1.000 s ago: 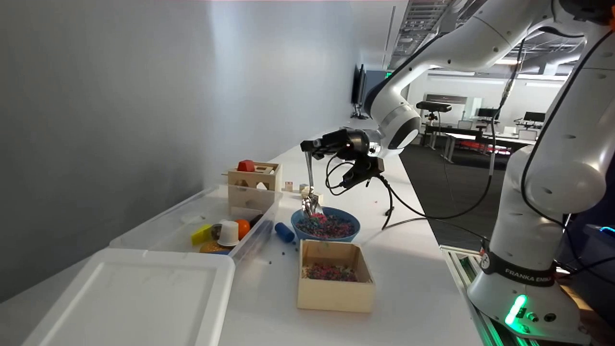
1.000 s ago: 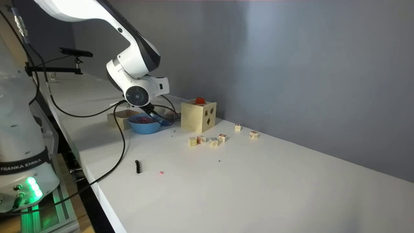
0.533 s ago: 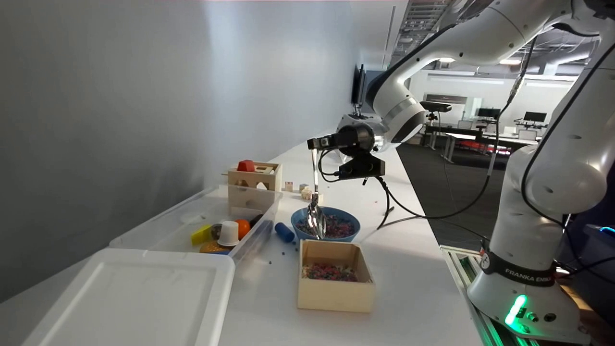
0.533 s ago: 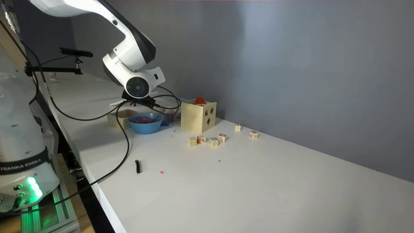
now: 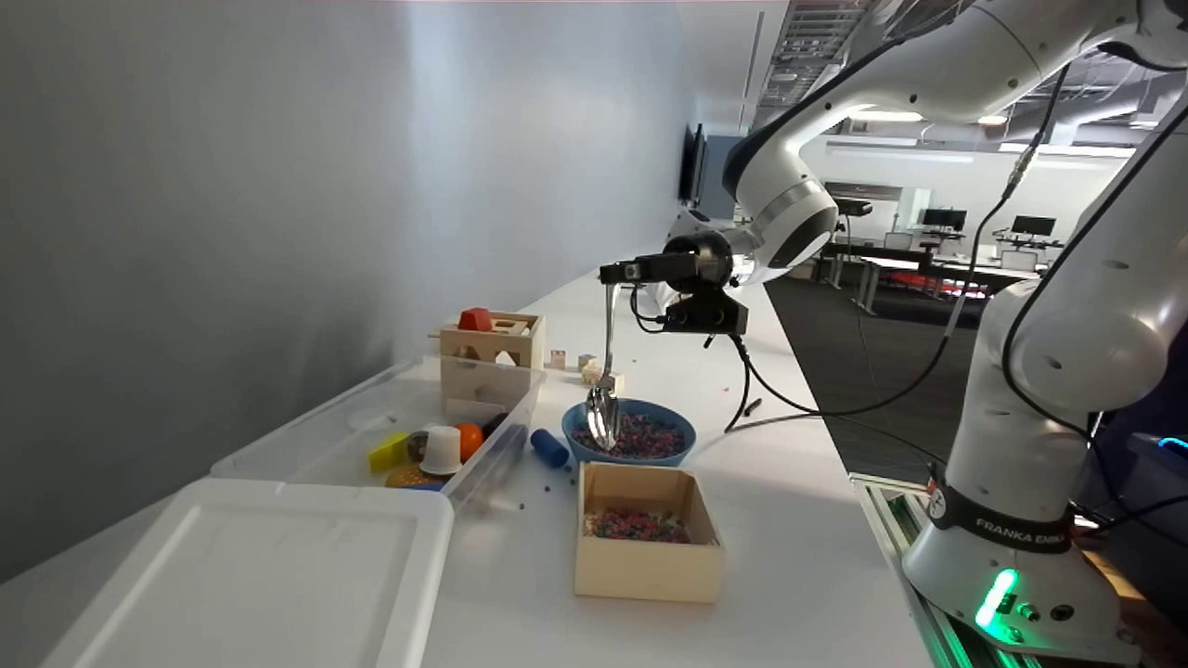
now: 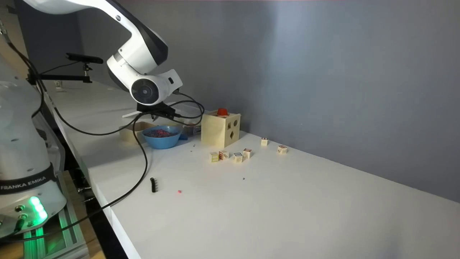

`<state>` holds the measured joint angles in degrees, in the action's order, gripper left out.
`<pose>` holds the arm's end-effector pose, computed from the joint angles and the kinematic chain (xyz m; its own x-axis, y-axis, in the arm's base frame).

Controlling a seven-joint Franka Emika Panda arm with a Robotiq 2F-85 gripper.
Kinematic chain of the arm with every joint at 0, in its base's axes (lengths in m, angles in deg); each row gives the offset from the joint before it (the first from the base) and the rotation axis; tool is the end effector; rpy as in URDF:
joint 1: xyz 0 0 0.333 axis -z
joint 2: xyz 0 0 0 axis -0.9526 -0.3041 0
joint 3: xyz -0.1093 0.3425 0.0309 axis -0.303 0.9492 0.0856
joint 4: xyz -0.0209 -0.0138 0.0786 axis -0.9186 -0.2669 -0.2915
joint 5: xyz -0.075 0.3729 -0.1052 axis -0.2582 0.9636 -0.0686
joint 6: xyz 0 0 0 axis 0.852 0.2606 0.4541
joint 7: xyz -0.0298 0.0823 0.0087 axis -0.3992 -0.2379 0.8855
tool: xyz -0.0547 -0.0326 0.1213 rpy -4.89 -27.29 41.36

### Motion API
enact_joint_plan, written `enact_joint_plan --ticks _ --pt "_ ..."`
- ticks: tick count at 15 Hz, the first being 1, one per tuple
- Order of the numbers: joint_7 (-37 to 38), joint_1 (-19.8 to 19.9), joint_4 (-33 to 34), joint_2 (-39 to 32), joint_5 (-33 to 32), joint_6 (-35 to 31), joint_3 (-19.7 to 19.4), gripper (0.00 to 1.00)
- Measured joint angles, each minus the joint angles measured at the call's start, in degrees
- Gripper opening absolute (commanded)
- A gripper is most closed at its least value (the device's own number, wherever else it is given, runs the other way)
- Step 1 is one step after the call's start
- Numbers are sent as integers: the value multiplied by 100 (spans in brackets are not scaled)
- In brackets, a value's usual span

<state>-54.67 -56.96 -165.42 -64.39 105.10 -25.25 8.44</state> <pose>0.3819 -0.0490 0.4084 0.2224 -0.0836 0.9714 0.7682 -0.5985 -0.2274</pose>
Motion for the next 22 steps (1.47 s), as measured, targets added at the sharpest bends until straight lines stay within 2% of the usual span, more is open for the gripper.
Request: enact_joint_plan --ticks 4,7,22 --pt "108 146 -77 129 0 -710 -1 1" --pt "241 170 -105 156 0 -952 -1 1" --pt "1038 93 -106 125 -3 -1077 89 1"
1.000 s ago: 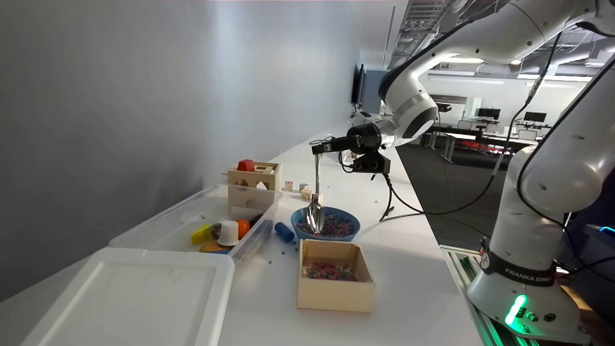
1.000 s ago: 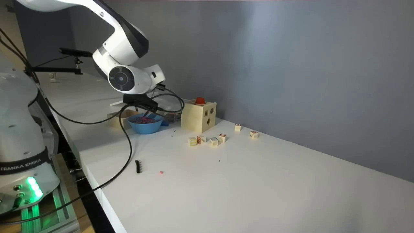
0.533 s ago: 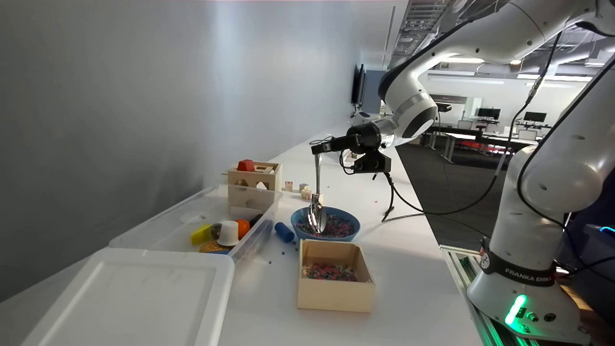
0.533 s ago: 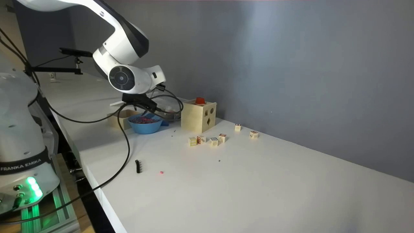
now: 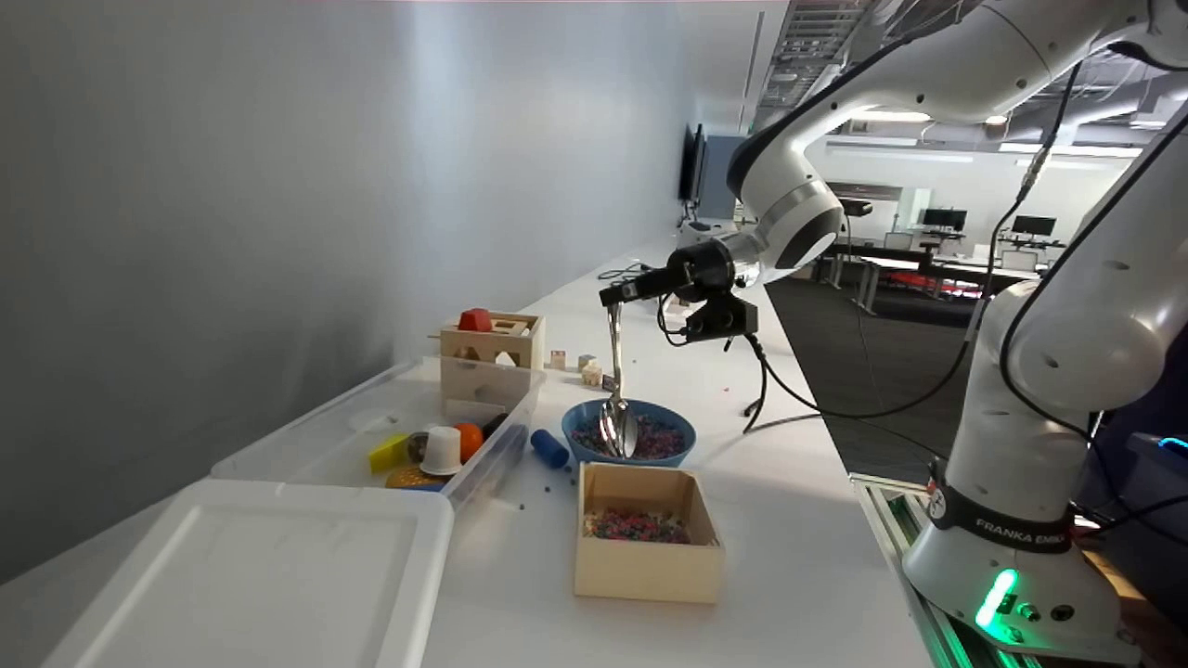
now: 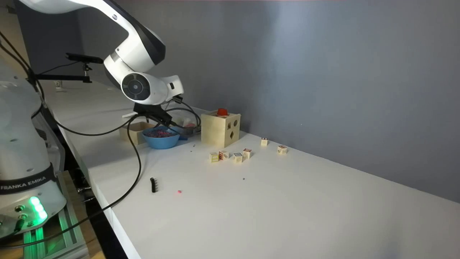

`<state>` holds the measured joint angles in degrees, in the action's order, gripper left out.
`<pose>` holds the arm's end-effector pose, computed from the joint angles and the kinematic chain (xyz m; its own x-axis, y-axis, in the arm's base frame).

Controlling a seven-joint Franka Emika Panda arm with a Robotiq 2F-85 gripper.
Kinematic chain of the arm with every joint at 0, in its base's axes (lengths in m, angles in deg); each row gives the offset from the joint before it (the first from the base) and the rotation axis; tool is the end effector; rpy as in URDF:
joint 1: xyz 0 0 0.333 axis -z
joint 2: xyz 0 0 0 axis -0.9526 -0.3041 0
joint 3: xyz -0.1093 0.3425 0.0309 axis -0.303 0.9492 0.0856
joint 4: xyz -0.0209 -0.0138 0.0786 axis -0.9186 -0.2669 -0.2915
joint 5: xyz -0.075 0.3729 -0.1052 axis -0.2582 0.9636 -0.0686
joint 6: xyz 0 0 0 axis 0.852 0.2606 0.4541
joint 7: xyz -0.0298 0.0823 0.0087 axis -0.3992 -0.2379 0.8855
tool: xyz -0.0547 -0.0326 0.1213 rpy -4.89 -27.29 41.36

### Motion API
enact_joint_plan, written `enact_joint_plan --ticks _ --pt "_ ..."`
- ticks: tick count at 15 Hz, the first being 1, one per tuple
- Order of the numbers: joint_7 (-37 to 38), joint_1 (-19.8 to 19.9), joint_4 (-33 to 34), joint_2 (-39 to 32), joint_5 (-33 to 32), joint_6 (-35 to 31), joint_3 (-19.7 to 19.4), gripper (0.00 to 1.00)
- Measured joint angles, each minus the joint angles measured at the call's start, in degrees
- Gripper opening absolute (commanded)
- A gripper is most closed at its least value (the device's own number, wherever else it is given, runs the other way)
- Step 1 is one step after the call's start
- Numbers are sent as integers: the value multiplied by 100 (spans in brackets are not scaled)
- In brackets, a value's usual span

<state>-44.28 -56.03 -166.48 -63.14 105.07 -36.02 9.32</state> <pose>0.3767 -0.0724 0.3926 0.4018 -0.1323 0.9061 0.6039 -0.7056 -0.3708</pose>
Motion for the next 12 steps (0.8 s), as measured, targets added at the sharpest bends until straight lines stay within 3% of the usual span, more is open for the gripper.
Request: enact_joint_plan --ticks 8,12 --pt "214 -63 15 -36 5 -1575 384 1" --pt "344 -129 7 119 60 -1869 397 1"
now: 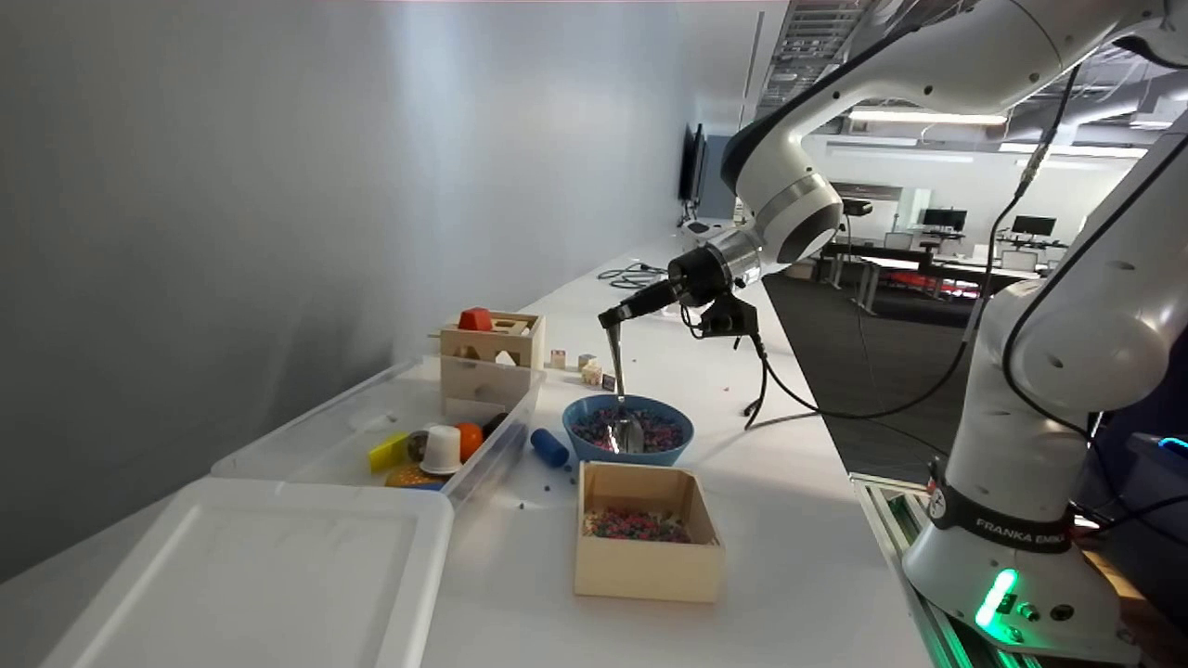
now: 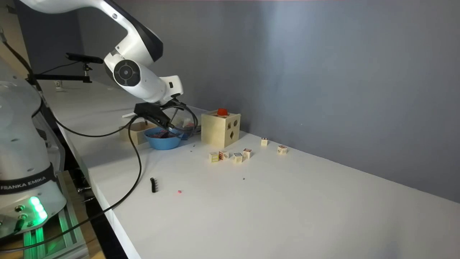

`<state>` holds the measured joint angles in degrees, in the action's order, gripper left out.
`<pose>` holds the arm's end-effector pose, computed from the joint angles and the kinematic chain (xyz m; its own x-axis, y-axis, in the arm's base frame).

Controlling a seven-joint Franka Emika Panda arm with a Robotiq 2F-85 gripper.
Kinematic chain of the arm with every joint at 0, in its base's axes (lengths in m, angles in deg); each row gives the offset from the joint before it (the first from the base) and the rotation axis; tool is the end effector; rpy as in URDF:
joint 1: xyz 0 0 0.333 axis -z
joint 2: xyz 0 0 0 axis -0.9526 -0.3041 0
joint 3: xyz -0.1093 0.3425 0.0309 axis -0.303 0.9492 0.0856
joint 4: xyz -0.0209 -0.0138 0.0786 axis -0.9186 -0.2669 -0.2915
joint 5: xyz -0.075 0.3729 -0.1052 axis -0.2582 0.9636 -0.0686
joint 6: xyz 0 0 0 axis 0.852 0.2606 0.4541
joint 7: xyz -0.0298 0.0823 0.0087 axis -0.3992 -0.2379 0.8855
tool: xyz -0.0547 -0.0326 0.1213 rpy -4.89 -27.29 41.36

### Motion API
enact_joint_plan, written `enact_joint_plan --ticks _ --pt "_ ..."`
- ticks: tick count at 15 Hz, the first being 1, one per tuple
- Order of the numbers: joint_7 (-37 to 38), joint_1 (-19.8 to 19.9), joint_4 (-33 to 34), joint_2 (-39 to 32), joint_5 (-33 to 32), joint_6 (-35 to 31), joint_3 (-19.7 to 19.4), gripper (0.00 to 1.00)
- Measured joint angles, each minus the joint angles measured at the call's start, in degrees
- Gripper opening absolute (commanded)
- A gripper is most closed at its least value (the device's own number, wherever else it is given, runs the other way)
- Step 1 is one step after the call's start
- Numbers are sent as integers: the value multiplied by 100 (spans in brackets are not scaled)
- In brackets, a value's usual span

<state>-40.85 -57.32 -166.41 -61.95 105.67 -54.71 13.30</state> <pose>0.3772 -0.0872 0.3815 0.5092 -0.0496 0.8592 0.4242 -0.8542 -0.3007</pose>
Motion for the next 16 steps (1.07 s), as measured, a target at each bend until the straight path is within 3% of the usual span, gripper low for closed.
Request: enact_joint_plan --ticks 6,10,16 --pt "-2 -2 4 120 0 848 -332 1" --pt "-80 -78 -11 58 0 821 -200 1" --pt "-656 -210 -2 17 255 191 147 1"
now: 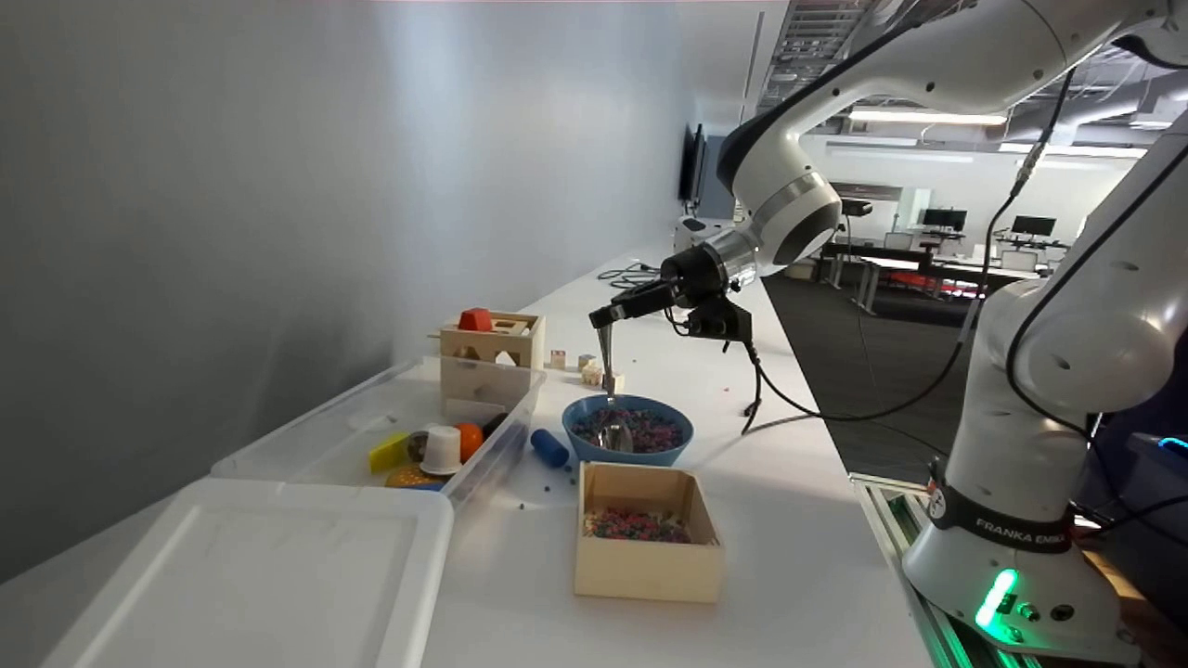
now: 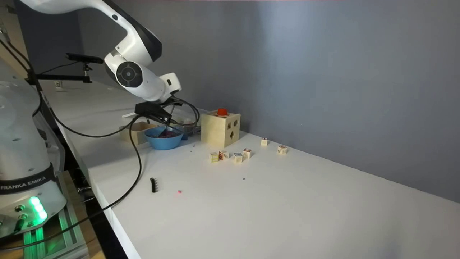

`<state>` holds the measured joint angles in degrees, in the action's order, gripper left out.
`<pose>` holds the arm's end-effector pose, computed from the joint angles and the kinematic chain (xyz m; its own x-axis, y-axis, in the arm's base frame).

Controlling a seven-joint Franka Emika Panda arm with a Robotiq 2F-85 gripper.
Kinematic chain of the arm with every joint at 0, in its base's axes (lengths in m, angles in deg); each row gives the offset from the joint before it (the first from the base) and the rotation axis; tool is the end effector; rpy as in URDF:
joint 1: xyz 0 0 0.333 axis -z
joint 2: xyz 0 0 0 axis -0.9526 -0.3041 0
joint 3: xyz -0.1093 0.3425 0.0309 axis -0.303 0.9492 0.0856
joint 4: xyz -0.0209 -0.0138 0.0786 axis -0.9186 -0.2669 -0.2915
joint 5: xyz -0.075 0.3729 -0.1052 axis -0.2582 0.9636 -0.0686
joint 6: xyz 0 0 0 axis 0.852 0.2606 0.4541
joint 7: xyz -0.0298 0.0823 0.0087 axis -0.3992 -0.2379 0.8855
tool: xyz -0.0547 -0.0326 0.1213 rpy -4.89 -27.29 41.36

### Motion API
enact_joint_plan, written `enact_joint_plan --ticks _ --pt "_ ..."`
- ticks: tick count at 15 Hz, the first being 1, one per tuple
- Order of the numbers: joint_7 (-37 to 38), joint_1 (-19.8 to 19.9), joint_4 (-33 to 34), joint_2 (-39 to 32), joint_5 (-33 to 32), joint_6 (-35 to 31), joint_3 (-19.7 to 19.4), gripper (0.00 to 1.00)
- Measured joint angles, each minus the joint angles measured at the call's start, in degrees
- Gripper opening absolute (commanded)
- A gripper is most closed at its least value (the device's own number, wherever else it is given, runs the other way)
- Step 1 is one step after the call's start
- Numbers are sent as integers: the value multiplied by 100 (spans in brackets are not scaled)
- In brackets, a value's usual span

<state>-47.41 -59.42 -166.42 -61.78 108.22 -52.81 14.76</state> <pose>0.3836 -0.0593 0.3851 0.4376 0.0353 0.8985 0.5280 -0.8189 -0.2250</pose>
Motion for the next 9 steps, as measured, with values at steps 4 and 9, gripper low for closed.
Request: enact_joint_plan --ticks 4,9 --pt "-325 42 12 126 298 -406 -10 1" --pt "-354 131 17 330 324 -375 -208 1"
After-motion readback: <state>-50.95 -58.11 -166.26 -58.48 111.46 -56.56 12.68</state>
